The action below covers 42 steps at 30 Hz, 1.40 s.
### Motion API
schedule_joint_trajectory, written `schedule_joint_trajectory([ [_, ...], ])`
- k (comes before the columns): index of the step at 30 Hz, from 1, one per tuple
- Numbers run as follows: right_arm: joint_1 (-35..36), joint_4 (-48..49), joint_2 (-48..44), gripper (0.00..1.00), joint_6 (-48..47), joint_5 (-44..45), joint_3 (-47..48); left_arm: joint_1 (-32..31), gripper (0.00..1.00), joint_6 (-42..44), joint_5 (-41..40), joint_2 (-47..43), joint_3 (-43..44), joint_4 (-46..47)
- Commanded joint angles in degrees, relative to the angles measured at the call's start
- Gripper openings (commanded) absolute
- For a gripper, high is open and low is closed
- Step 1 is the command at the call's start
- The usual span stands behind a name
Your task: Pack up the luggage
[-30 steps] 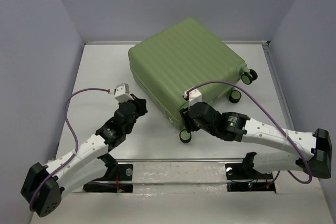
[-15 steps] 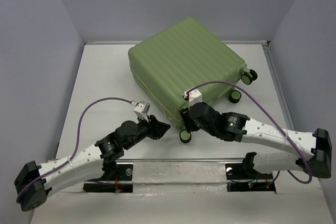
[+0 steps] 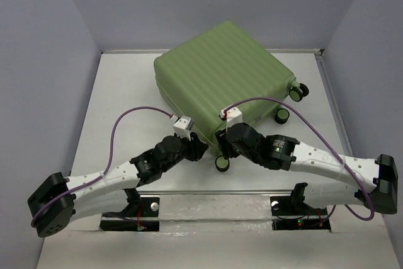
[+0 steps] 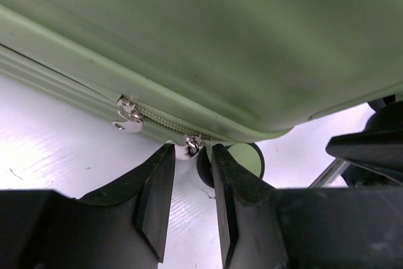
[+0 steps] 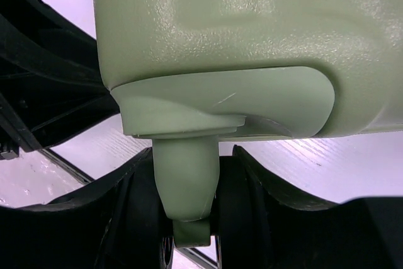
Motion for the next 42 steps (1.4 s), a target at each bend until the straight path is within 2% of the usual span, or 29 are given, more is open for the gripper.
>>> schedule_joint_trajectory([
  [1,1.0,-0.5,-0.1,0.07,2.8,-1.1,-1.0,-0.3,0.4,3.4,-3.1,2.0,3.2,3.4],
  [3,1.0,-0.3,0.0,0.07,2.8,-1.1,-0.9,-0.2,0.37,4.0,-4.1,3.5,3.7,3.3],
  [6,1.0,-0.2,0.0,0.07,2.7,-1.4,-0.9,-0.2,0.26,5.3,-5.9,5.2,5.3,2.7],
  [7,1.0,-0.2,0.0,0.07,2.7,-1.5,-1.0,-0.3,0.13,5.7,-6.4,5.5,5.7,2.5],
  [8,1.0,-0.2,-0.1,0.07,2.7,-1.6,-1.0,-0.3,0.06,5.7,-7.2,5.7,6.0,1.9],
  [14,1.0,-0.2,-1.3,0.07,2.6,-2.7,-2.4,0.0,0.06,2.3,-21.7,3.9,9.4,-11.1],
  [17,1.0,-0.1,-2.1,0.07,2.4,-4.0,-2.9,2.9,0.06,-0.4,-27.0,2.1,9.3,-17.8],
  [21,1.7,0.1,-1.4,0.07,2.4,-4.6,-3.1,10.0,0.06,-3.1,-26.0,0.6,8.1,-19.9],
  [25,5.8,2.3,1.5,0.07,2.1,-5.4,-2.3,11.4,0.06,-3.7,-23.6,-2.9,7.9,-17.9],
  [26,6.6,2.7,3.5,0.07,2.1,-5.3,-1.7,11.4,0.09,-3.9,-22.6,-4.3,7.8,-17.5],
  [27,7.5,3.3,4.7,0.07,2.1,-5.1,-0.3,11.4,0.18,-4.2,-20.9,-7.8,7.5,-17.4],
  [28,9.2,3.6,5.9,0.07,2.1,-4.7,0.7,11.4,0.4,-4.8,-20.2,-9.9,7.2,-17.8],
  [30,10.7,5.3,9.4,0.07,1.7,-4.7,3.9,11.4,0.6,-5.7,-18.5,-17.8,7.4,-20.6],
  [31,11.2,6.1,10.6,0.07,1.4,-4.7,5.0,11.4,0.73,-6.2,-18.1,-20.4,7.7,-22.2],
  [33,12.4,9.4,14.1,0.07,0.8,-4.7,7.5,11.3,0.81,-7.9,-18.8,-28.1,8.9,-28.1],
  [35,13.0,12.8,16.3,0.09,0.6,-4.7,11.7,11.3,0.85,-9.2,-19.8,-32.1,12.1,-33.6],
  [36,13.0,14.0,17.6,0.27,0.6,-4.7,13.2,11.3,0.86,-9.4,-20.0,-34.8,13.4,-35.3],
  [38,13.0,16.9,21.0,0.51,-1.0,-6.3,18.0,11.4,0.86,-9.5,-20.4,-36.6,17.4,-38.0],
  [39,13.0,16.9,22.3,0.72,-1.6,-6.8,20.1,11.3,0.86,-9.7,-20.6,-37.6,18.9,-40.2],
  [42,13.0,15.8,26.9,1.0,-3.6,-7.6,28.1,11.4,0.86,-9.6,-21.8,-38.1,24.7,-43.3],
])
